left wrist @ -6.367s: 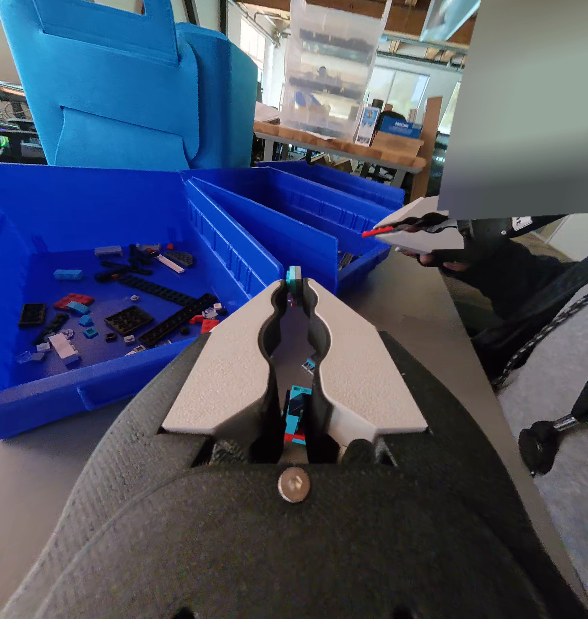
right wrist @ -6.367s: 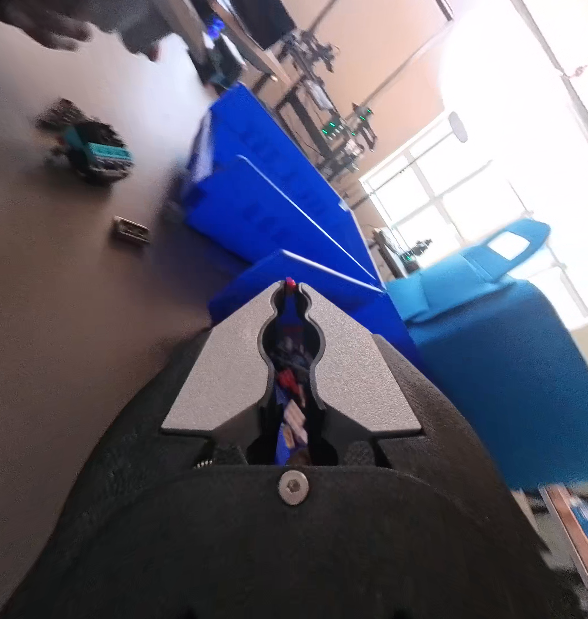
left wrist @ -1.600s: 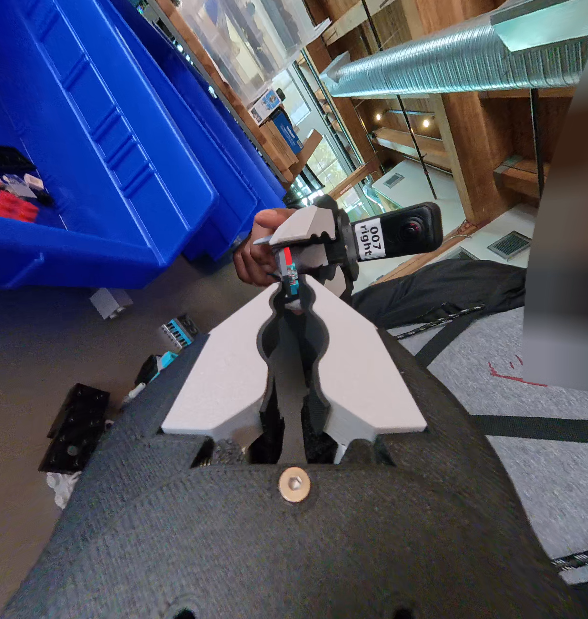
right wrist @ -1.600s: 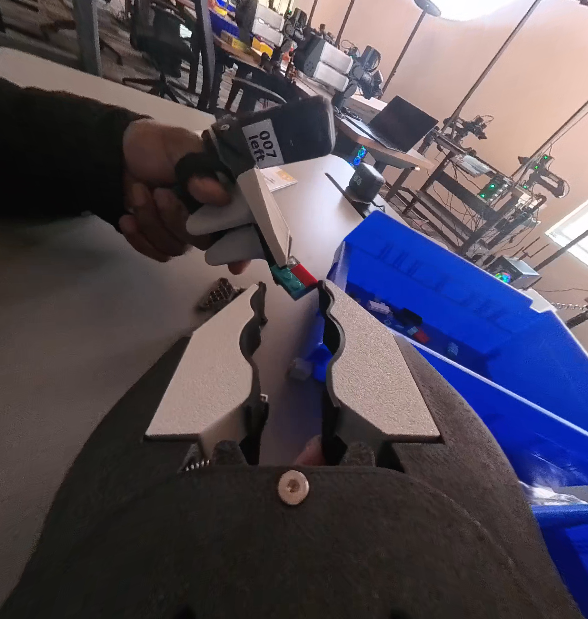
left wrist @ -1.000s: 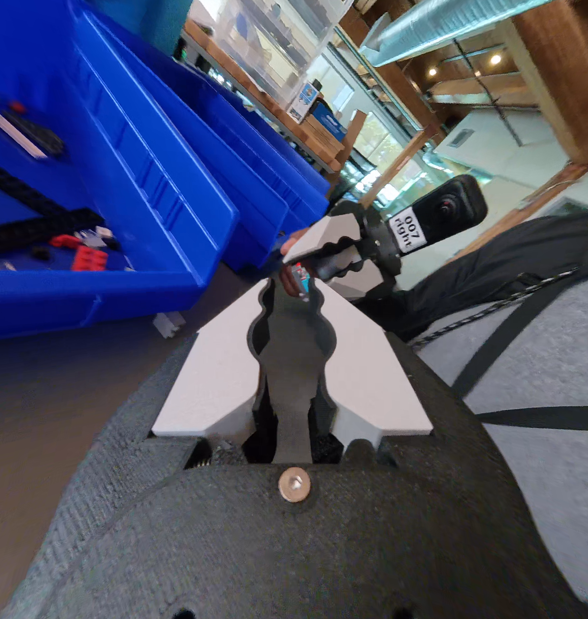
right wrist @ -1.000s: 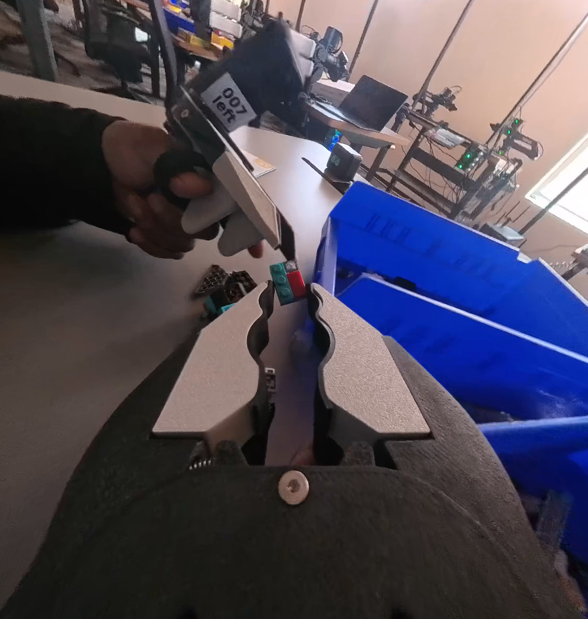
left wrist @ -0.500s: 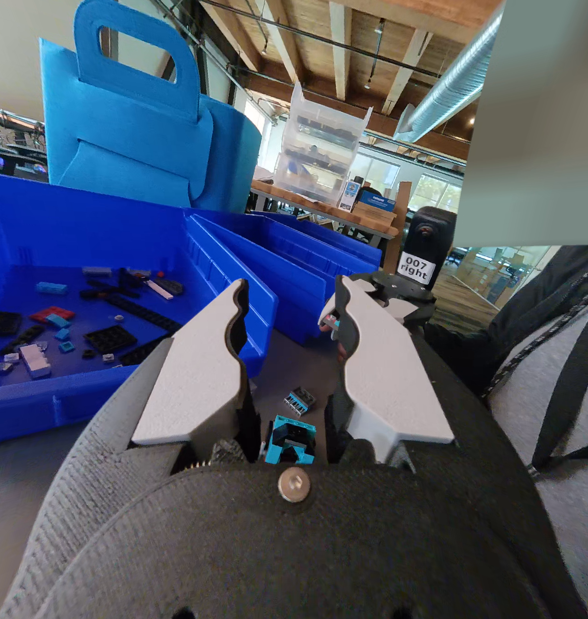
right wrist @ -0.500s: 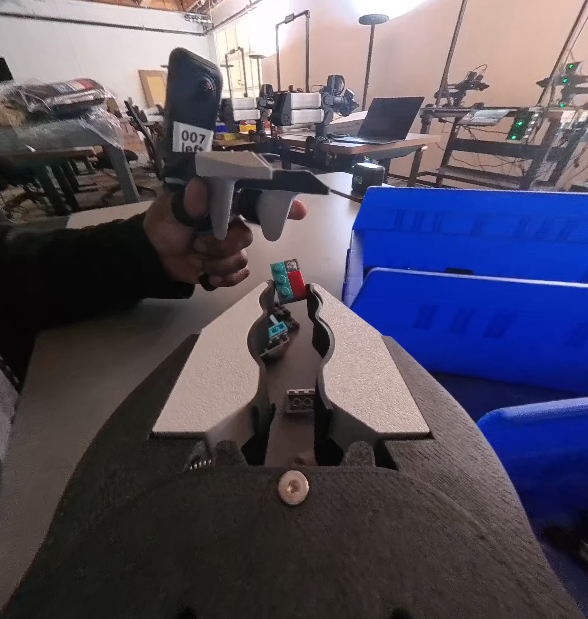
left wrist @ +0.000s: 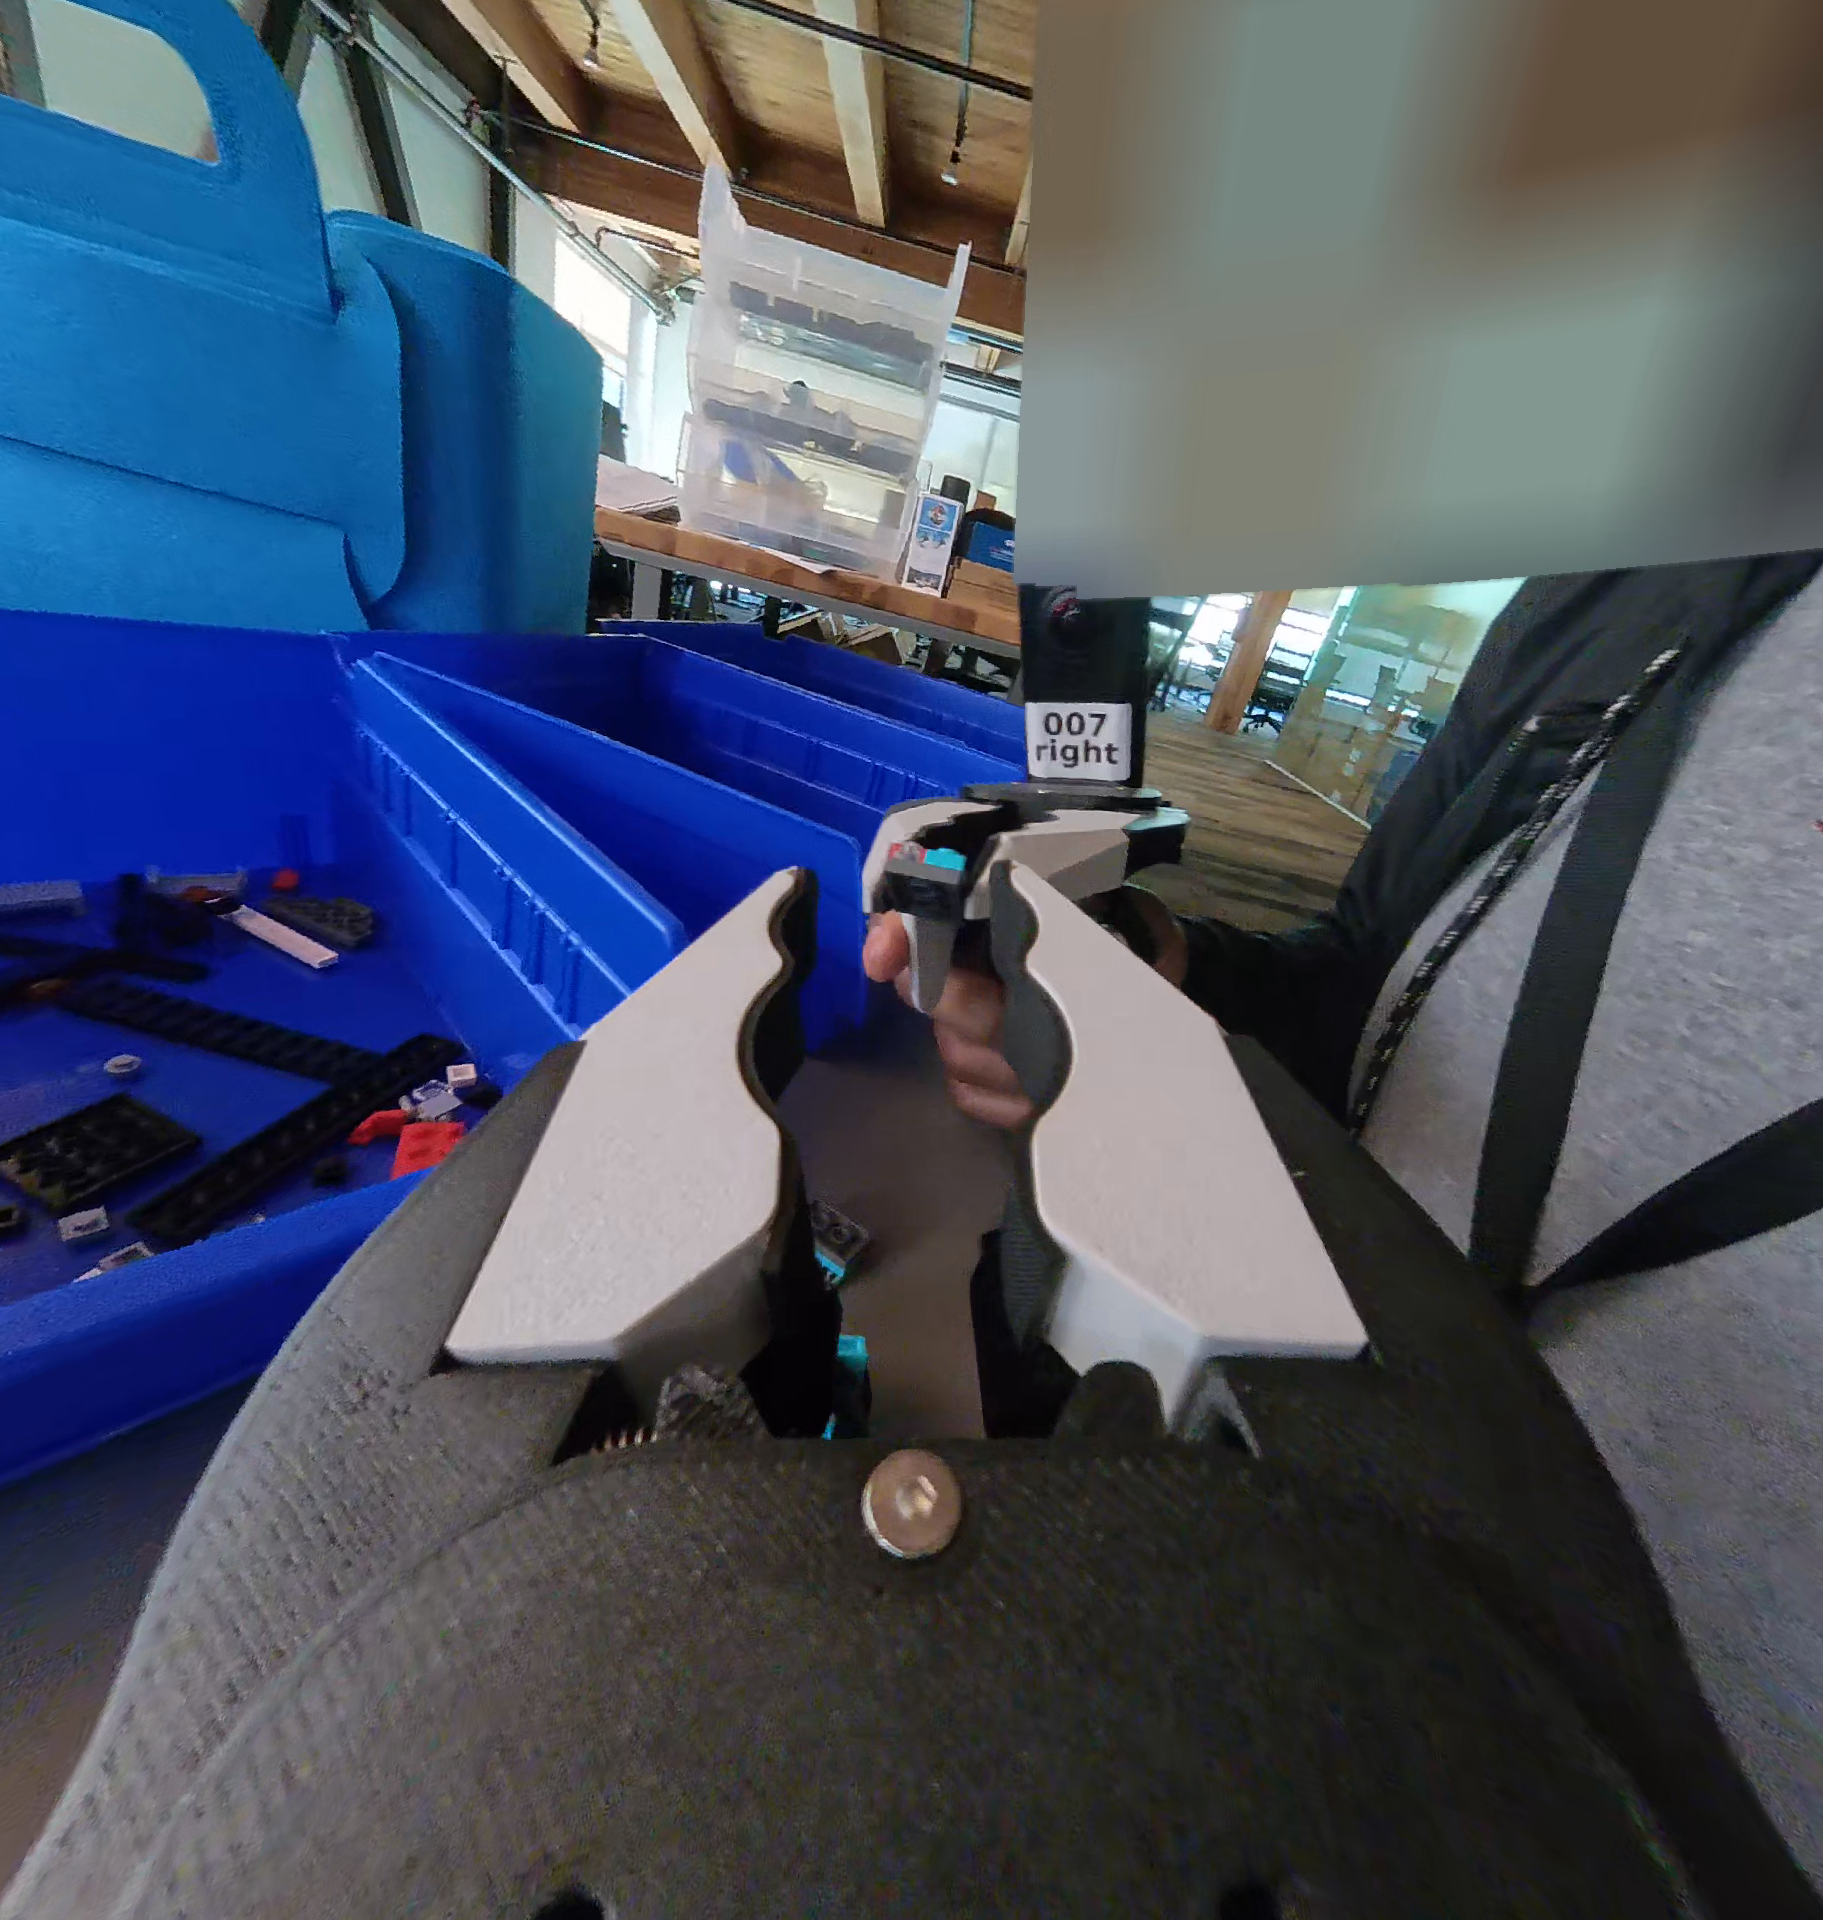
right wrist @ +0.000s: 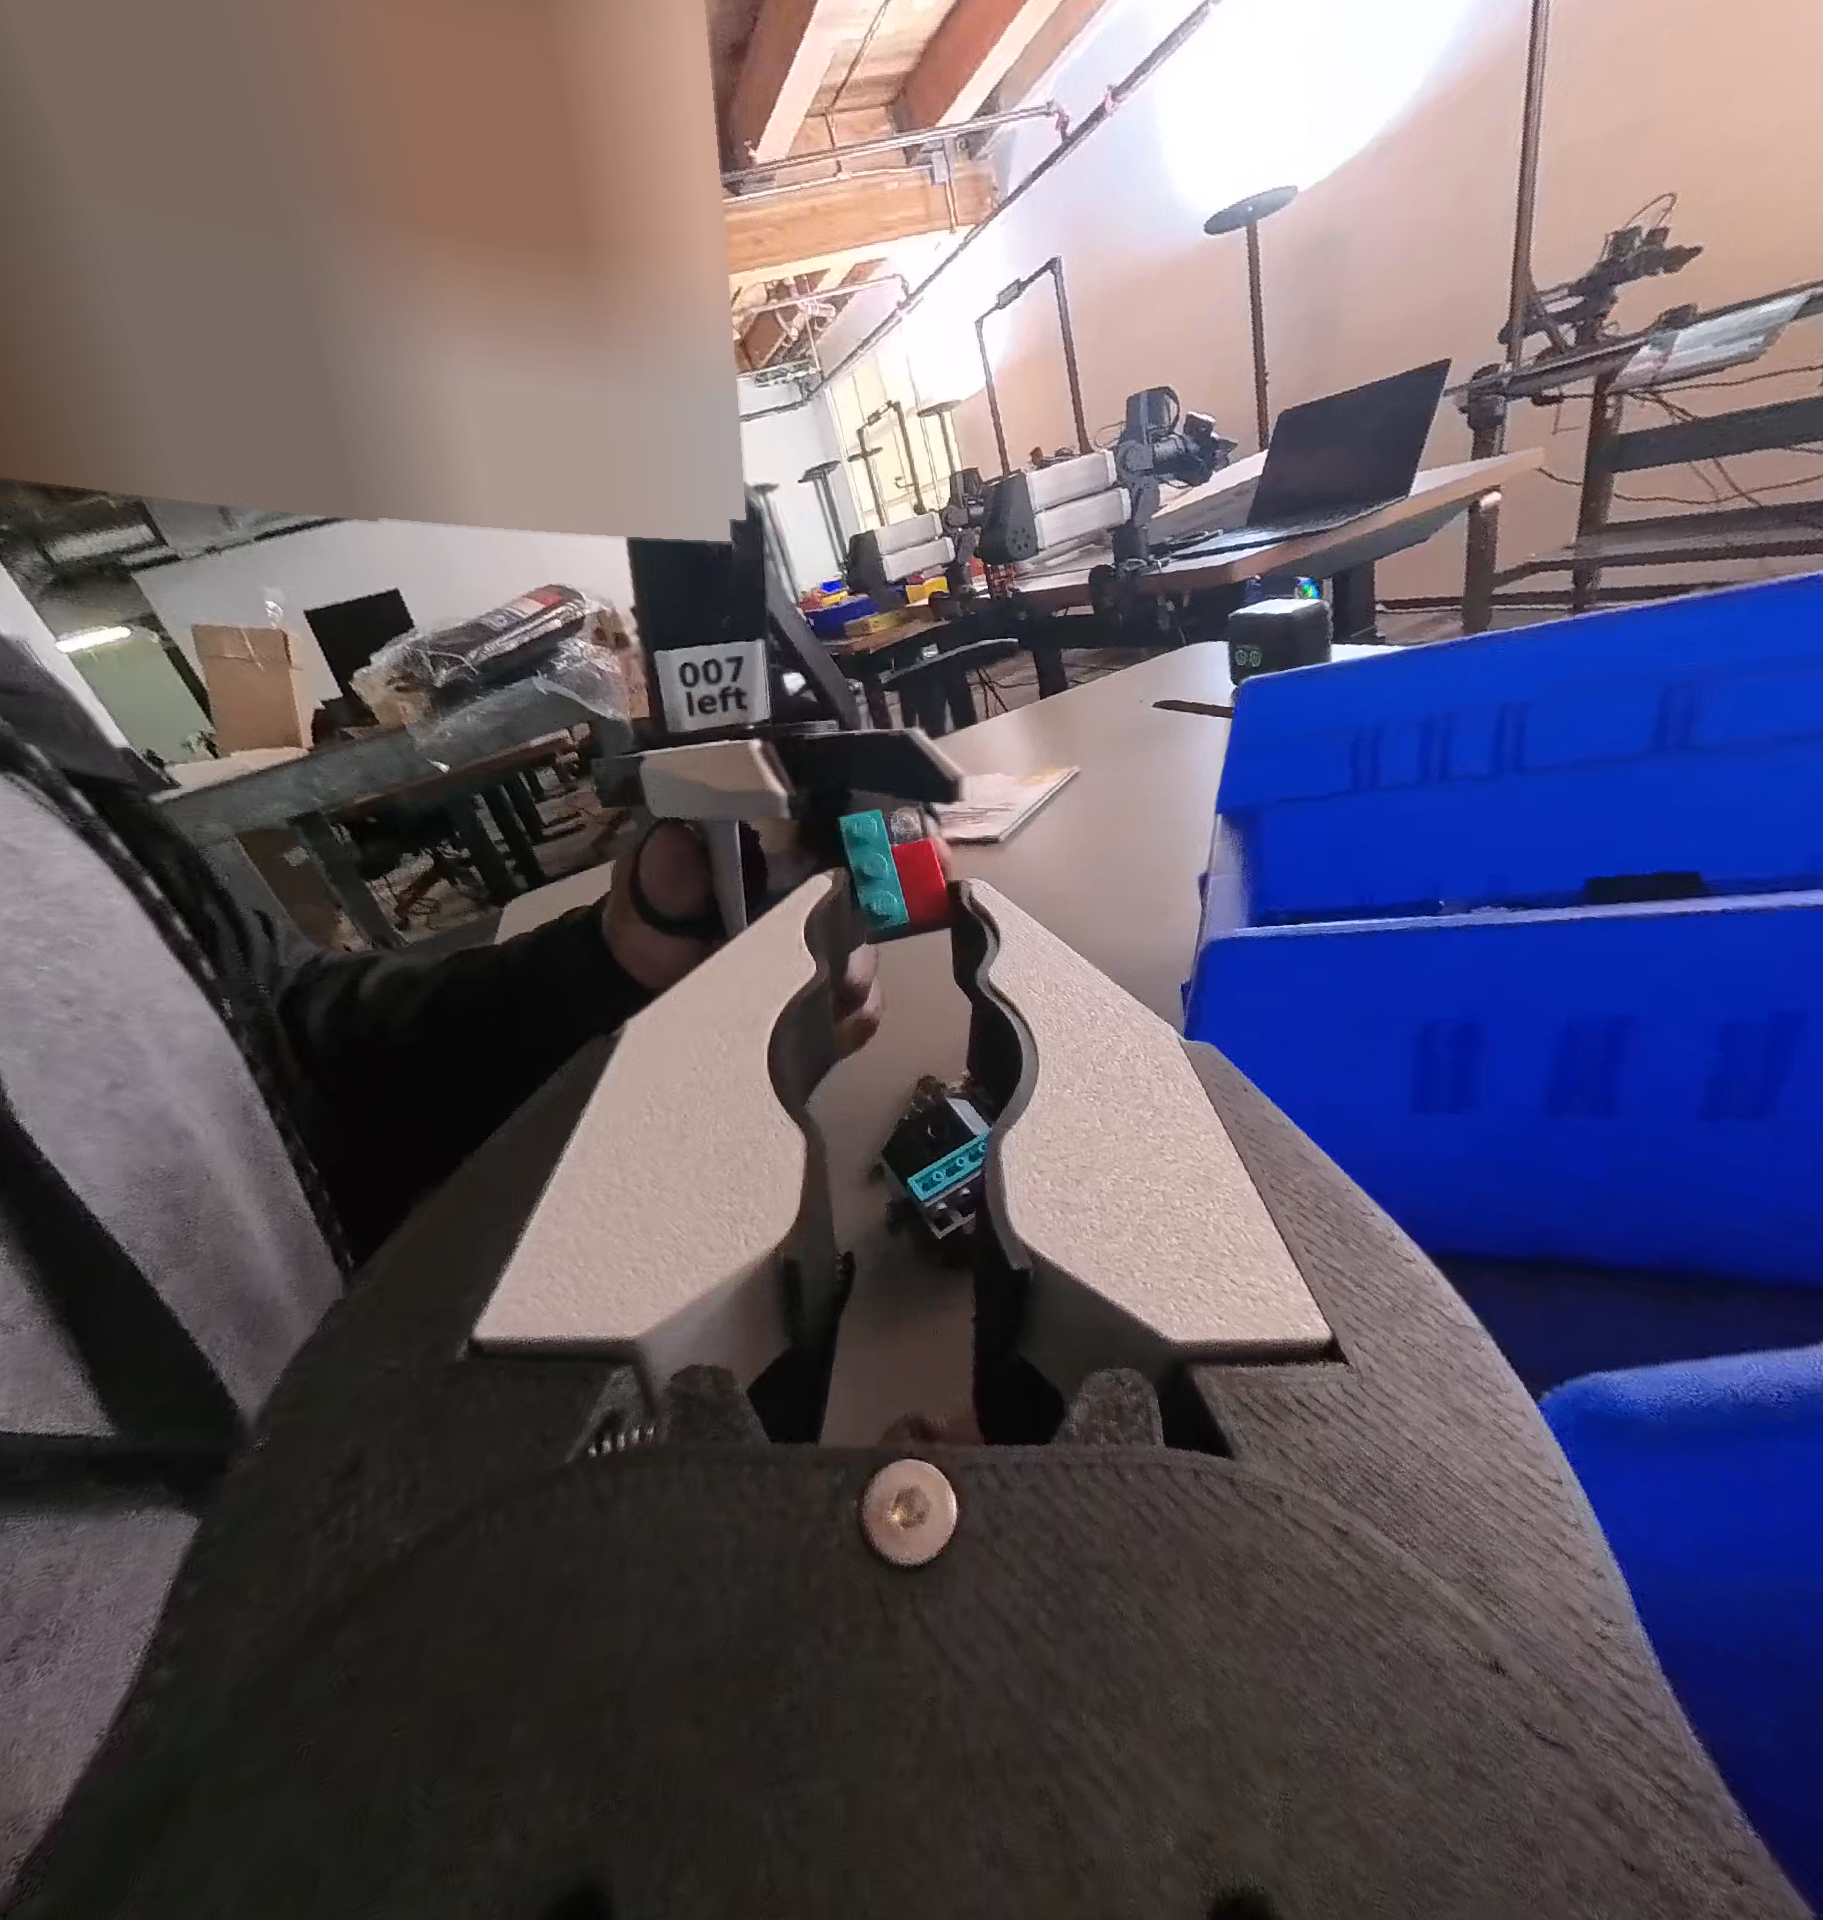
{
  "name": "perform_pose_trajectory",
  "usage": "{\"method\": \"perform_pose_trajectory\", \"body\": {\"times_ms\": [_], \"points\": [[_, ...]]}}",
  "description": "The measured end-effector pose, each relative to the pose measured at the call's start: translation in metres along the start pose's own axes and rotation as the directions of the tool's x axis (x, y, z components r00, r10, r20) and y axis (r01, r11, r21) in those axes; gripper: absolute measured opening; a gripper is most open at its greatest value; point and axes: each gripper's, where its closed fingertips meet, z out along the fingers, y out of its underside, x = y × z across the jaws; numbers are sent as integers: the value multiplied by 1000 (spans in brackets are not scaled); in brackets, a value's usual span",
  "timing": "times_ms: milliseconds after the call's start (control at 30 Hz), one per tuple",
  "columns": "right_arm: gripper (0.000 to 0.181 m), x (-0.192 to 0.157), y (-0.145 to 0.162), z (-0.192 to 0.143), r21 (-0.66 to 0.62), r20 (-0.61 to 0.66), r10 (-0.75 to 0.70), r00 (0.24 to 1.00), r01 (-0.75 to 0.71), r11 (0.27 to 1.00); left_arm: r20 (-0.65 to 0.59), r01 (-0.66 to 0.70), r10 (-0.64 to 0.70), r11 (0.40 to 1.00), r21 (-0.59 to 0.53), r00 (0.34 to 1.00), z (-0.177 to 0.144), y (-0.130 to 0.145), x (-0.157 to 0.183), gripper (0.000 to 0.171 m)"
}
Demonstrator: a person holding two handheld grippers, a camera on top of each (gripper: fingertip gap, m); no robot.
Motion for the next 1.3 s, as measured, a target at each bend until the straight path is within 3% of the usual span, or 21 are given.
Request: {"method": "perform_pose_trajectory", "body": {"times_ms": [267,567,900,1067,1300], "points": [[20,5,1,-8,18,38,122,992,-123,992,-11,6,-6,1000,21,1000,5,-1,4,32],[19,13,1,-15,104,-1,443,896,-441,891,73,-191,190,982,8,979,11,4,8,36],[19,1,-1,-10,127,73,696,714,-699,704,235,-527,536,843,-106,811,19,11,5,44],[19,-6,2,-10,137,96,750,655,-755,642,251,-609,621,782,-133,743,22,14,9,43],[19,-11,5,-14,161,126,803,583,-810,563,244,-637,648,759,-132,722,27,19,14,37]]}}
